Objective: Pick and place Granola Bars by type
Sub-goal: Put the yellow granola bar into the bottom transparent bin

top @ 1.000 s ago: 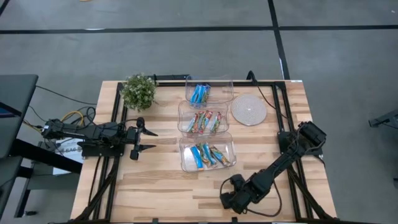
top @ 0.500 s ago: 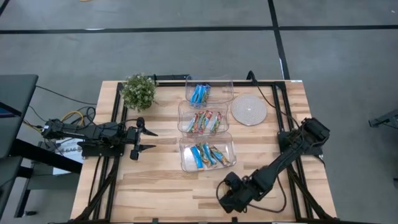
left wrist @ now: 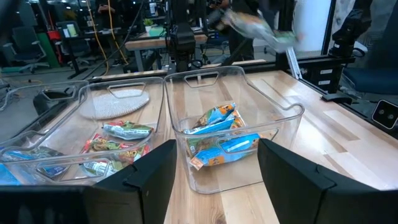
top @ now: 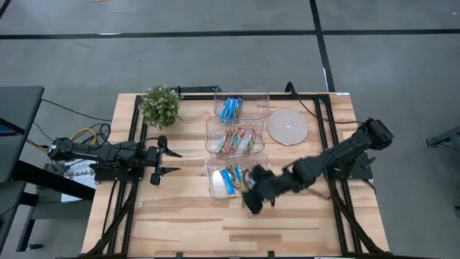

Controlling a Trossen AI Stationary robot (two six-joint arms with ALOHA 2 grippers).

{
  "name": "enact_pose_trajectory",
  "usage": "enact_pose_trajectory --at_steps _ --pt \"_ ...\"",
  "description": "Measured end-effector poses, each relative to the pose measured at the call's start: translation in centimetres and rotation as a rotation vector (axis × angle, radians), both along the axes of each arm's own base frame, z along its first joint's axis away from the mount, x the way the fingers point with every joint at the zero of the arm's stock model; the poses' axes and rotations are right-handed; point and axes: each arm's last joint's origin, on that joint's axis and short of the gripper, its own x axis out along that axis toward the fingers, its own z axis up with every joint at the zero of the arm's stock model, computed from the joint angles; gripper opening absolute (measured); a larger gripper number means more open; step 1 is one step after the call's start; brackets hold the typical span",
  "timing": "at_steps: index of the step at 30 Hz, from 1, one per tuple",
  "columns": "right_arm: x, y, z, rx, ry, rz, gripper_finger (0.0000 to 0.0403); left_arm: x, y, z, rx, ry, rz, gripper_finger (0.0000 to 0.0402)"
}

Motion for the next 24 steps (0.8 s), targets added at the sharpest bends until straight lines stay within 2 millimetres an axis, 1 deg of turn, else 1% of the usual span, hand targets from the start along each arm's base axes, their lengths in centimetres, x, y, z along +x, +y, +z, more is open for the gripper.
enact_pose_trajectory --at_steps 7,11,13,18,22,24 --pt "1.0 -5.5 3.2 -0.038 -0.169 -0.074 0.0014 0.0 0.0 0.0 0.0 0.0 0.001 0.0219" --pt "1.3 -7.6 4.0 -0.041 -0.21 -0.094 0.0015 0.0 0.0 0.0 0.0 0.0 0.0 0.0219" --pt "1.4 -8.2 4.1 -0.042 -0.215 -0.098 0.0017 0.0 0.0 0.0 0.0 0.0 0.0 0.0219" --pt "1.7 -8.9 3.8 -0.031 -0.193 -0.063 0.0015 0.0 0.0 0.0 0.0 0.0 0.001 0.0219" --pt "1.4 -9.6 3.2 -0.066 -0.123 -0.04 0.0013 0.0 0.0 0.0 0.0 0.0 0.001 0.0219" --pt "1.0 -9.9 2.7 -0.081 -0.057 -0.043 0.0013 0.0 0.0 0.0 0.0 0.0 0.001 0.0219"
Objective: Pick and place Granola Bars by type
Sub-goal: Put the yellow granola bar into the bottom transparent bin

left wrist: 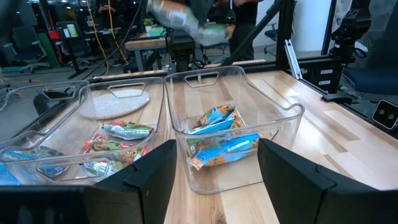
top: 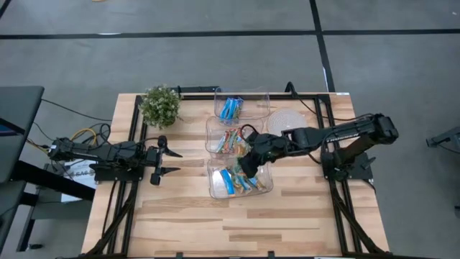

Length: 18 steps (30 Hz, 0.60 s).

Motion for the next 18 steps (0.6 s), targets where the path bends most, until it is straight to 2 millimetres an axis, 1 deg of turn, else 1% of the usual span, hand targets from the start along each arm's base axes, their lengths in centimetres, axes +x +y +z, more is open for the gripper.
enact_pose_trajectory --at_steps 5,9,13,18 --pt "-1.1 -0.4 -1.1 -0.053 0.158 0.024 0.0015 0.0 0.0 0.0 0.0 0.0 0.0 0.0219" --pt "-1.1 -0.3 -2.8 -0.063 0.292 0.036 0.0013 0.0 0.0 0.0 0.0 0.0 0.0 0.0219" --pt "-0.3 0.0 -5.0 -0.026 0.394 0.086 0.0014 0.0 0.0 0.0 0.0 0.0 0.0 0.0219" --pt "0.8 0.5 -7.3 0.029 0.464 0.153 0.0014 0.0 0.0 0.0 0.0 0.001 0.001 0.0219"
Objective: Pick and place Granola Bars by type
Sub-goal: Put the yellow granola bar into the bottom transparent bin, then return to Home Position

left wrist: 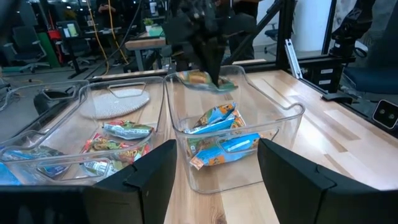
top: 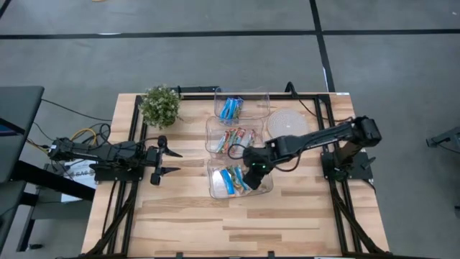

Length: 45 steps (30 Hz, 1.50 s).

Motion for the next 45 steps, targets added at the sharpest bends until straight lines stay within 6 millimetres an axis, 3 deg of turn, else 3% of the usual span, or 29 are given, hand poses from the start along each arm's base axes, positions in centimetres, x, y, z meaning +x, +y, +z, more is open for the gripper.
enact_pose_trajectory --at_steps 13,27,31,39,45 --pt "0.7 0.6 -2.5 0.03 0.08 0.076 0.0027 0.0 0.0 0.0 0.0 -0.001 0.0 0.0219" --pt "1.2 0.7 -2.4 0.035 0.032 0.077 0.0173 0.0 0.0 0.0 0.0 -0.001 0.0 0.0219" --pt "1.3 0.7 -0.3 0.06 -0.099 0.053 0.0196 0.0 0.0 0.0 0.0 0.0 -0.001 0.0219" --pt "0.3 1.3 6.9 -0.037 -0.535 0.015 0.0203 0.0 0.0 0.0 0.0 0.0 -0.002 0.0219" --pt "-2.6 1.8 10.1 -0.146 -0.713 0.197 0.0196 0.0 0.0 0.0 0.0 -0.001 -0.002 0.0219"
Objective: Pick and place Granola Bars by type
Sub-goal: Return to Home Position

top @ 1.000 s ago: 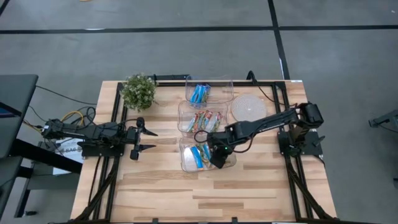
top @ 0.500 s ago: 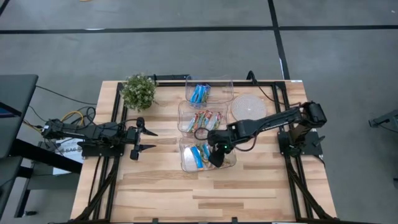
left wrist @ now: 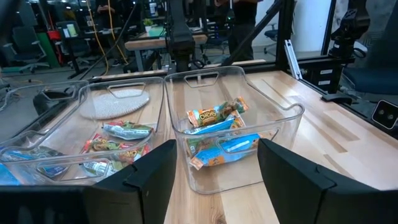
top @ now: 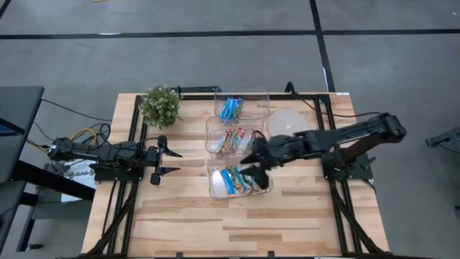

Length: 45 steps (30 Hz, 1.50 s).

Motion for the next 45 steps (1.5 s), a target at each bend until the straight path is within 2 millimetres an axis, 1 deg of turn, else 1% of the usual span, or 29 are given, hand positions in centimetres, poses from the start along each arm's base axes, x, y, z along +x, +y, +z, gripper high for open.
enact_pose_trajectory --at_steps 2,4,9,14,17,21,23,26,32,36,45 --pt "-1.6 0.2 0.2 -0.036 -0.065 0.046 0.0196 0.0 0.0 0.0 0.0 0.0 0.0 0.0219" --pt "-3.4 0.1 -0.1 -0.042 -0.116 0.067 0.0196 0.0 0.0 0.0 0.0 0.0 0.0 0.0219" --pt "-8.5 -0.3 -2.9 -0.004 -0.258 0.101 0.0199 0.0 0.0 0.0 0.0 0.001 0.0 0.0219" --pt "-13.2 -0.8 -5.7 0.087 -0.402 0.164 0.0195 0.0 0.0 0.0 0.0 0.0 0.001 0.0219" --pt "-15.1 -1.1 -6.8 0.092 -0.462 0.22 0.0194 0.0 0.0 0.0 0.0 0.0 0.001 0.0219" --pt "-16.9 -1.4 -7.9 0.033 -0.544 0.263 0.0196 0.0 0.0 0.0 0.0 0.0 0.001 0.0219" --pt "-17.7 -1.6 -8.2 0.002 -0.593 0.273 0.0197 0.0 0.0 0.0 0.0 0.0 0.001 0.0219" --pt "-18.5 -1.9 -9.5 -0.034 -0.612 0.281 0.0198 0.0 0.0 0.0 0.0 0.0 0.001 0.0219" --pt "-19.4 -2.4 -11.8 -0.05 -0.652 0.264 0.0195 0.0 0.0 0.0 0.0 0.0 0.001 0.0219" --pt "-19.7 -2.6 -12.6 -0.061 -0.696 0.247 0.0194 0.0 0.0 0.0 0.0 0.0 0.002 0.0219" --pt "-20.3 -3.1 -14.2 -0.086 -0.734 0.223 0.0195 0.0 0.0 0.0 0.0 0.0 0.002 0.0219"
